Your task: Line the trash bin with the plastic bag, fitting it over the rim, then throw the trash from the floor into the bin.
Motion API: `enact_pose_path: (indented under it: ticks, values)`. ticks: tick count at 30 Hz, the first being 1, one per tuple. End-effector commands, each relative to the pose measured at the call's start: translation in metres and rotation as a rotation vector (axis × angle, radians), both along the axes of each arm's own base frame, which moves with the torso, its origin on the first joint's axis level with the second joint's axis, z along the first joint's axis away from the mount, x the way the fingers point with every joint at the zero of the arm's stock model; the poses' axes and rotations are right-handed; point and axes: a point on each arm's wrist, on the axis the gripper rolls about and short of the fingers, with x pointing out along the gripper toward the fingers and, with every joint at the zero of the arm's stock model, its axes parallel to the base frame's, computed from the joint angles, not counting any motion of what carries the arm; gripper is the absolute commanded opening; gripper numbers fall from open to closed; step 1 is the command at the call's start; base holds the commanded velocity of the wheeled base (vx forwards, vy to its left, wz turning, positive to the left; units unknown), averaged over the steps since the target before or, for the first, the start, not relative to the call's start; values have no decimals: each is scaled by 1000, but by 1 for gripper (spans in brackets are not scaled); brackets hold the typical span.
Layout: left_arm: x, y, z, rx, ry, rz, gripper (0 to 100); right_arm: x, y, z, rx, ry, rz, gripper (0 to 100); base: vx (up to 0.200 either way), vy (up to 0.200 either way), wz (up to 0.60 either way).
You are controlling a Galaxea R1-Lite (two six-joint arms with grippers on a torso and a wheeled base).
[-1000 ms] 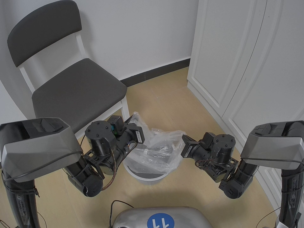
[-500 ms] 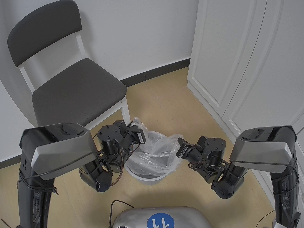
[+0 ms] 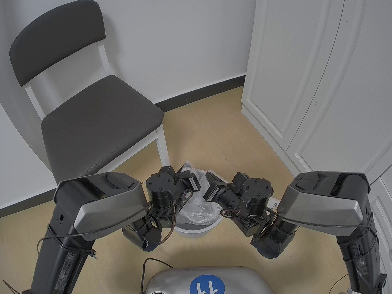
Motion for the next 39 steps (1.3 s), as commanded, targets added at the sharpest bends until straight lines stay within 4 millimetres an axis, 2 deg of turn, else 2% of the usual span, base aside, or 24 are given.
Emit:
enact_pose_path:
  ticks: [1, 11, 14, 16, 17, 21, 23, 24, 25, 26, 30, 34, 35, 39]
  values:
    - [5, -3, -25, 16, 26, 5, 0, -2, 6, -16, -13, 13, 12, 0, 0, 0, 0]
    - [17, -9, -49, 39, 30, 34, 0, 5, 4, -40, -40, 46, -1, 0, 0, 0, 0]
    - [16, -9, -60, 75, 53, 32, 0, 7, 3, -45, -44, 51, -5, 0, 0, 0, 0]
    - [24, -9, -75, 94, 61, 49, 0, 9, 1, -45, -43, 50, -13, 0, 0, 0, 0]
    - [24, -9, -75, 94, 61, 50, 0, 10, 1, -45, -42, 48, -13, 0, 0, 0, 0]
    - [37, 3, -66, 92, 31, 109, 0, 12, -3, -37, -36, 36, -21, 0, 0, 0, 0]
    - [41, 8, -59, 82, 12, 133, 0, 10, -4, -30, -39, 23, -21, 0, 0, 0, 0]
    - [42, 12, -47, 87, -19, 167, 0, 8, -8, -25, -64, 12, -24, 0, 0, 0, 0]
    - [42, 12, -46, 88, -22, 169, 0, 8, -9, -25, -69, 13, -26, 0, 0, 0, 0]
    - [43, 17, -32, 104, -64, 203, 0, 5, -20, -24, -147, 6, -24, 0, 0, 0, 0]
    - [43, 34, -17, 143, -69, 239, 0, -1, -48, -25, -355, -26, 21, 0, 0, 0, 0]
    - [41, 49, -12, 163, -52, 264, 0, -2, -63, -23, -443, -40, 9, 0, 0, 0, 0]
    - [40, 62, -12, 200, -35, 284, 0, -3, -70, -21, -477, -47, 0, 0, 0, 0, 0]
    - [42, 79, -14, 220, -17, 317, 0, -3, -75, -20, -506, -53, -8, 0, 0, 0, 0]
